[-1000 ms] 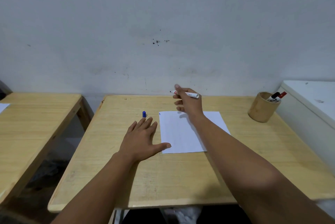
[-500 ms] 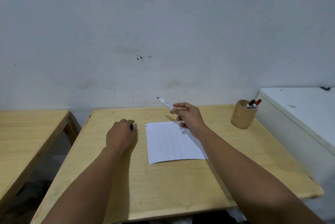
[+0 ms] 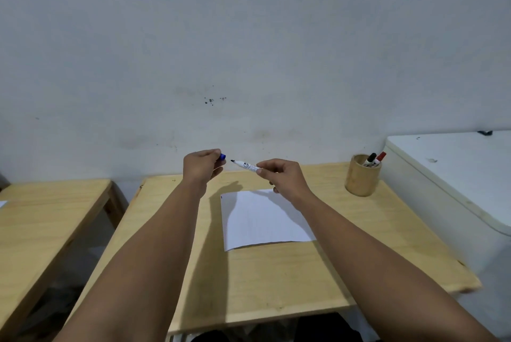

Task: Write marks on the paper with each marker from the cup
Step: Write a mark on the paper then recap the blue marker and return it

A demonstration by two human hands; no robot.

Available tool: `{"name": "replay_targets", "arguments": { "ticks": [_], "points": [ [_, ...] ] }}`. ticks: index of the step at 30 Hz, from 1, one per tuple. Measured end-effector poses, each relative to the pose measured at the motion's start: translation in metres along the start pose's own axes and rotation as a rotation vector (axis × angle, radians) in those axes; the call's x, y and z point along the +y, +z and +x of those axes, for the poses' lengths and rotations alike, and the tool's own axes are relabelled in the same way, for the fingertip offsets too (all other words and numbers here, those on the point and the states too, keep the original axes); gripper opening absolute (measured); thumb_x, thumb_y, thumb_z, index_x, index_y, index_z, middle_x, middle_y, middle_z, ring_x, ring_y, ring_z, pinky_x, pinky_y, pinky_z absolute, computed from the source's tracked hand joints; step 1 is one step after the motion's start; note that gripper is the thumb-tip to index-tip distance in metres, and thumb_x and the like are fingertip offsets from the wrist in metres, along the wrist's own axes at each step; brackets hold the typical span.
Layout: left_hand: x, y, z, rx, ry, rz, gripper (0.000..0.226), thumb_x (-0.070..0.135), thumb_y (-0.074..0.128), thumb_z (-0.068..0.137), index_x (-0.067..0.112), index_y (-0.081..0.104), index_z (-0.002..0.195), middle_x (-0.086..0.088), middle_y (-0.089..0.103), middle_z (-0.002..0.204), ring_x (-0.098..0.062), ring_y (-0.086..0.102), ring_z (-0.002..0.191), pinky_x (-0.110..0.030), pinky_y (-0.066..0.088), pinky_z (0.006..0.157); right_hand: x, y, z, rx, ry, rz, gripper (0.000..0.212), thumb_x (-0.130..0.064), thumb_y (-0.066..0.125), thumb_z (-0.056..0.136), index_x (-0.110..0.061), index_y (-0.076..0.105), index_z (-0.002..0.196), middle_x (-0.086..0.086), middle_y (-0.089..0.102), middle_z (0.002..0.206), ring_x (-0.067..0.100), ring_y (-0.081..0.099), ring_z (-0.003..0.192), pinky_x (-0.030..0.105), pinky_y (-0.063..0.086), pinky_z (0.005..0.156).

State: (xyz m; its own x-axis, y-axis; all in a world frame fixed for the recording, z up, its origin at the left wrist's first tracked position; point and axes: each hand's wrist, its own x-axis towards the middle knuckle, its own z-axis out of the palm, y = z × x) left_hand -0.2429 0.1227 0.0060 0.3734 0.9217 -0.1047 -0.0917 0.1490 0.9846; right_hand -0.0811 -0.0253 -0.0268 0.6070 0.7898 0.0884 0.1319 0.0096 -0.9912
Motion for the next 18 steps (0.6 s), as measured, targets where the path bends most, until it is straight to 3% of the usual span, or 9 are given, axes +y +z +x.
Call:
{"name": "replay_targets", "arguments": {
  "ticks": [3,7,14,18],
  "points": [
    [0.007,0.013,-0.007,-0.027,0.003,0.002,0.008,0.009,0.067,0.095,0.004,0.074,0.096,-0.013,0.075,0.094,-0.022,0.073,0.086,-0.029,0.057,0.074,-0.009,-0.005,-0.004,0.011,-0.034,0.002,0.02,-0.009,0.081,0.093,-0.004,0.081,0.113,-0.005,0.066,0.077,0.003,0.048,0.051,0.016,0.039,0.048],
    [0.014,0.027,-0.018,-0.07,0.016,0.012,0.008,0.009,0.068,0.095,0.005,0.075,0.094,-0.012,0.076,0.091,-0.022,0.074,0.086,-0.031,0.058,0.078,-0.016,-0.015,-0.008,0.039,-0.066,-0.017,0.018,-0.01,0.081,0.093,-0.006,0.082,0.11,-0.006,0.067,0.079,-0.004,0.051,0.049,0.012,0.04,0.049],
    [0.022,0.053,-0.033,-0.116,0.052,0.068,0.01,0.009,0.068,0.095,0.004,0.075,0.089,-0.013,0.075,0.092,-0.023,0.073,0.084,-0.033,0.06,0.081,-0.031,-0.035,-0.013,0.082,-0.1,-0.041,0.013,-0.011,0.08,0.094,-0.009,0.082,0.106,-0.006,0.066,0.078,-0.001,0.049,0.048,0.017,0.039,0.047],
    [0.027,0.074,-0.041,-0.087,0.098,0.074,0.011,0.006,0.068,0.094,0.002,0.076,0.087,-0.015,0.073,0.087,-0.023,0.07,0.079,-0.032,0.061,0.079,-0.037,-0.041,-0.013,0.126,-0.132,-0.075,0.006,-0.012,0.079,0.093,-0.016,0.08,0.097,-0.009,0.069,0.081,-0.006,0.056,0.054,0.021,0.043,0.061]
  ]
}}
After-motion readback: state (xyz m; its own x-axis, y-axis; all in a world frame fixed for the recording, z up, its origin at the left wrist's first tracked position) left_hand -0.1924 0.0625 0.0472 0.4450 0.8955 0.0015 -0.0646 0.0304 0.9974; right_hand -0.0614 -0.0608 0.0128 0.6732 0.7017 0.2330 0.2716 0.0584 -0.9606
